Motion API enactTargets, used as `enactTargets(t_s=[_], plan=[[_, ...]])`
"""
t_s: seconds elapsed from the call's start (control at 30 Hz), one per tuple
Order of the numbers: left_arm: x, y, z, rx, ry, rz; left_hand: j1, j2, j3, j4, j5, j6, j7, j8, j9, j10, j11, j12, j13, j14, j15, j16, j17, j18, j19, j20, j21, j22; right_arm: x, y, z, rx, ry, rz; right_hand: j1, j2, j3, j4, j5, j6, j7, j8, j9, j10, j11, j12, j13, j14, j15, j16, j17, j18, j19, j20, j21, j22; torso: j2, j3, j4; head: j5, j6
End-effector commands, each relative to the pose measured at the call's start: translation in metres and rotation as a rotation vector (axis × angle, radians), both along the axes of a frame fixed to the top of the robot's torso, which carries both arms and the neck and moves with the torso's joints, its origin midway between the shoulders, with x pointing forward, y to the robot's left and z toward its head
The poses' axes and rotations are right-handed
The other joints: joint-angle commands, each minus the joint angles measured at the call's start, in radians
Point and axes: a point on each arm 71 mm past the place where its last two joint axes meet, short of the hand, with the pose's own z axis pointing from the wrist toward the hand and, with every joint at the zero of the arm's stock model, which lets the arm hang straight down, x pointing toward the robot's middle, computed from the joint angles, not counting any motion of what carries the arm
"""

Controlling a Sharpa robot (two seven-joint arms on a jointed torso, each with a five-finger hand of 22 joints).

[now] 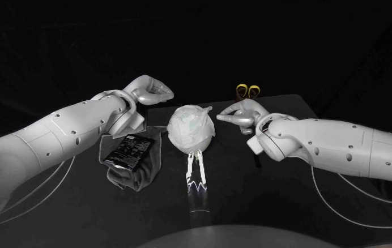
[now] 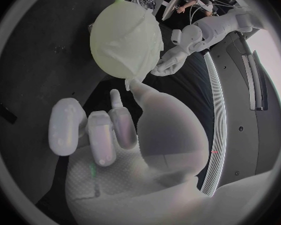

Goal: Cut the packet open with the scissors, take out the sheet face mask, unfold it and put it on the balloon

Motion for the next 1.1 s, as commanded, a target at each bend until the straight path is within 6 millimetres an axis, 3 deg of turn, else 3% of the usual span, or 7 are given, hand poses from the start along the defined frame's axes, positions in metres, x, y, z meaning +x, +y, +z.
enactTargets(t_s=[0.03, 0.3, 0.43, 0.53, 1.0, 1.1], plan=[[-0.002, 0.000, 0.000, -0.052, 0.043, 0.008, -0.009, -0.002, -0.001, 0.006, 0.002, 0.002, 0.008, -0.004, 0.001, -0.007, 0.002, -0.007, -0.004, -0.010, 0.000, -0.008, -0.002, -0.013, -0.008, -0.002, -0.006, -0.002, -0.005, 0.006, -0.002, 0.064, -0.066, 0.048, 0.023, 0.000, -0.003, -0.009, 0.005, 0.012, 0.002, 0.002, -0.005, 0.017, -0.001, 0.009, 0.164, 0.101, -0.009, 0.008, 0.253, -0.008, 0.011, -0.001, 0.010, 0.181, 0.001, 0.0005, 0.0006, -0.002, 0.000], [-0.007, -0.002, -0.002, -0.051, 0.062, -0.012, -0.011, -0.029, -0.019, 0.008, 0.001, -0.001, 0.014, -0.011, 0.001, -0.022, 0.010, -0.026, -0.019, -0.028, 0.007, -0.020, -0.009, -0.020, -0.019, -0.001, -0.015, -0.008, -0.007, 0.009, -0.011, 0.064, -0.092, 0.061, 0.041, -0.005, -0.007, -0.017, 0.003, 0.012, 0.003, -0.007, -0.011, 0.033, -0.001, 0.033, 0.180, 0.104, -0.009, 0.012, 0.263, -0.013, 0.025, -0.002, 0.034, 0.188, 0.002, -0.0003, 0.0019, -0.004, 0.000], [-0.010, -0.005, -0.004, -0.045, 0.068, -0.027, -0.021, -0.052, -0.051, 0.018, -0.001, -0.014, 0.025, -0.024, -0.004, -0.053, 0.024, -0.055, -0.039, -0.064, 0.022, -0.049, -0.024, -0.039, -0.048, 0.000, -0.037, -0.020, -0.007, 0.011, -0.012, 0.065, -0.101, 0.066, 0.044, -0.006, -0.010, -0.018, 0.003, 0.013, 0.003, -0.009, -0.013, 0.036, -0.001, 0.038, 0.184, 0.104, -0.009, 0.012, 0.263, -0.014, 0.028, -0.002, 0.039, 0.190, 0.002, -0.0008, 0.0015, -0.003, -0.001], [-0.011, -0.007, -0.006, -0.044, 0.072, -0.034, -0.017, -0.052, -0.065, 0.023, 0.002, -0.019, 0.029, -0.030, -0.006, -0.060, 0.028, -0.065, -0.049, -0.077, 0.028, -0.065, -0.033, -0.048, -0.059, 0.000, -0.047, -0.026, -0.008, 0.013, -0.013, 0.067, -0.104, 0.070, 0.048, -0.006, -0.011, -0.020, 0.003, 0.015, 0.003, -0.011, -0.014, 0.039, -0.001, 0.043, 0.187, 0.104, -0.009, 0.012, 0.263, -0.015, 0.030, -0.002, 0.043, 0.191, 0.002, -0.0010, 0.0014, -0.003, -0.003], [-0.014, -0.015, -0.009, -0.037, 0.078, -0.049, -0.007, -0.054, -0.087, 0.028, 0.001, -0.024, 0.034, -0.037, -0.008, -0.066, 0.033, -0.078, -0.063, -0.083, 0.033, -0.080, -0.042, -0.055, -0.059, -0.001, -0.053, -0.031, -0.008, 0.016, -0.016, 0.054, -0.084, 0.091, 0.055, -0.005, -0.014, -0.022, 0.003, 0.028, 0.001, -0.011, -0.015, 0.045, -0.002, 0.051, 0.192, 0.104, -0.009, 0.012, 0.263, -0.015, 0.030, -0.003, 0.045, 0.192, 0.000, -0.0001, 0.0015, -0.001, -0.006], [-0.014, -0.018, -0.009, -0.028, 0.075, -0.058, 0.001, -0.052, -0.104, 0.033, 0.002, -0.030, 0.037, -0.044, -0.011, -0.080, 0.040, -0.092, -0.076, -0.102, 0.041, -0.102, -0.053, -0.065, -0.072, 0.000, -0.065, -0.039, -0.008, 0.017, -0.017, 0.051, -0.078, 0.095, 0.055, -0.005, -0.015, -0.022, 0.003, 0.029, 0.001, -0.011, -0.015, 0.045, -0.002, 0.051, 0.192, 0.104, -0.009, 0.012, 0.263, -0.015, 0.031, -0.003, 0.045, 0.192, 0.001, 0.0002, 0.0015, 0.000, -0.006]])
